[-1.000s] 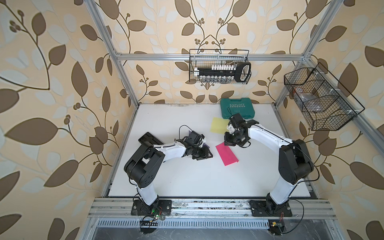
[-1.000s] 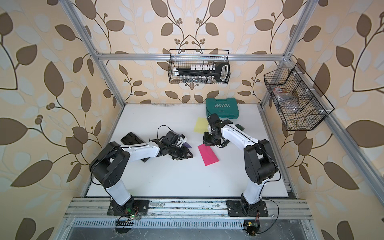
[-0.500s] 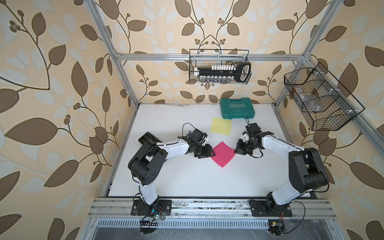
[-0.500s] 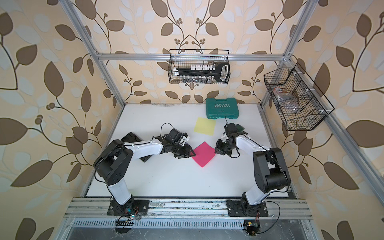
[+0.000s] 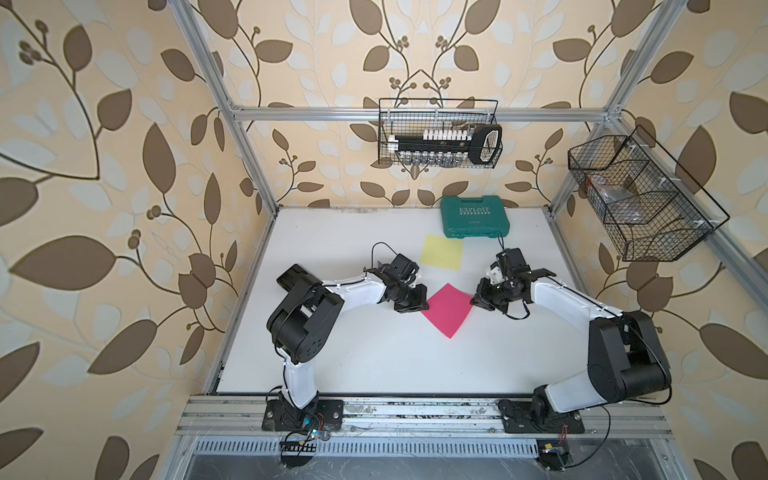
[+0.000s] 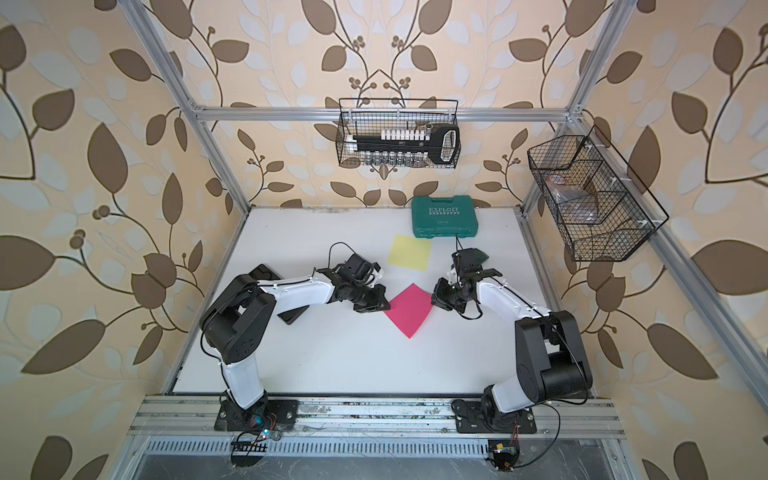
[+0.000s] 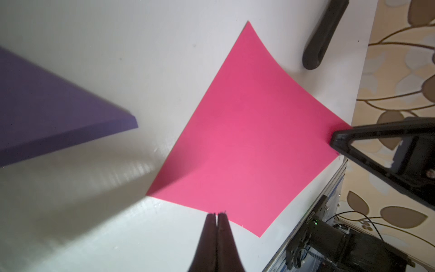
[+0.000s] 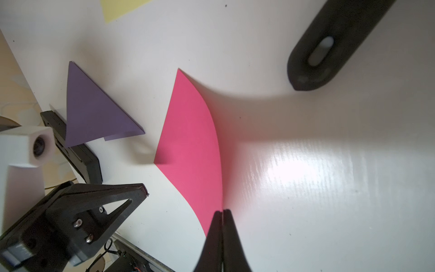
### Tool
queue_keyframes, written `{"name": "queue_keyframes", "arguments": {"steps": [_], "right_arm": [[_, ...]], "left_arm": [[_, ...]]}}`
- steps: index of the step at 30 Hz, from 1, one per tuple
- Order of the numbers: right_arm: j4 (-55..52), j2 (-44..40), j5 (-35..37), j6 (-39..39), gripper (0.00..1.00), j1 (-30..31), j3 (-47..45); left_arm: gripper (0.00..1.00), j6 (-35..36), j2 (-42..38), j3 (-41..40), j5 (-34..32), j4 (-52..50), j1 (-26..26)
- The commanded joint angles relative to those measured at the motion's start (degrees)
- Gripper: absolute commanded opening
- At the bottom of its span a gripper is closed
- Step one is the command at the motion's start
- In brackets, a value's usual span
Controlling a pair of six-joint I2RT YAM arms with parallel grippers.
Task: Fold the square paper diagonally
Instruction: Fold the paper at the center of the board.
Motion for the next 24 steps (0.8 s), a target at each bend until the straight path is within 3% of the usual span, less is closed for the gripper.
{"name": "queue_keyframes", "arguments": {"steps": [1,11,19,24], "right_arm": [[0.2,-0.6,1.3,0.1,0.00,0.4,-0.8],[-2.7,-0.9,4.5,-3.1,0.00,2.9,0.7],[-8.4,0.3,11.2,-7.2,0.00,11.4,7.9],[-7.3,4.7,9.3,-5.6,0.01,14.2,11.8]], "left_arm": [[0.00,0.1,1.5,1.6,-0.2,-0.7,-0.6],[0.00,0.7,6.3,2.1,0.0,0.1,-0.6],[0.00,1.7,8.3,0.9,0.0,1.3,-0.6],[0.00,2.3,8.0,0.3,0.0,1.5,-0.6]]}}
